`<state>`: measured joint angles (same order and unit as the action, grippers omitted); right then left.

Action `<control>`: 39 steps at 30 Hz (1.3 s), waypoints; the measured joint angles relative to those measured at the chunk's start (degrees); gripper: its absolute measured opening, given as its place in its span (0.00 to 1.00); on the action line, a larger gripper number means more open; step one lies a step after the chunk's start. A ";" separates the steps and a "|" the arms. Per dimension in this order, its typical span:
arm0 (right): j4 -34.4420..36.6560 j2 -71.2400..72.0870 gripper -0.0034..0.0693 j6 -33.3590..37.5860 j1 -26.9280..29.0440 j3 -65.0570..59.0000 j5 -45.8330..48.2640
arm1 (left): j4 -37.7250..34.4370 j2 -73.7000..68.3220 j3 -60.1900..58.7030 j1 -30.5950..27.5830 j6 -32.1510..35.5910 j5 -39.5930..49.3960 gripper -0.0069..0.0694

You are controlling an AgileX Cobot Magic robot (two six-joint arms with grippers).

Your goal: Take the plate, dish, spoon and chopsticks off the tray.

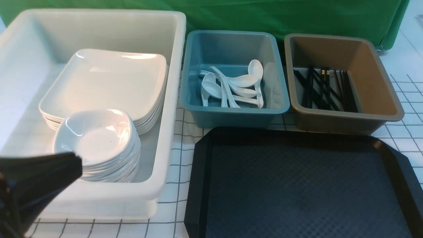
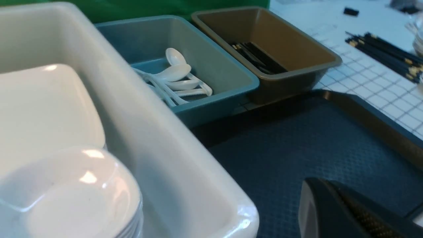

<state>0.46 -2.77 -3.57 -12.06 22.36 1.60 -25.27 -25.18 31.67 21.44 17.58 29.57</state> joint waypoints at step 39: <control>0.00 0.52 0.32 -0.72 0.00 -0.26 -0.44 | 17.65 19.21 -24.26 -13.88 -8.29 -24.86 0.09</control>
<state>0.46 -2.24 -4.29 -12.06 22.09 1.16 -7.63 -5.97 7.41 7.56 9.29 4.71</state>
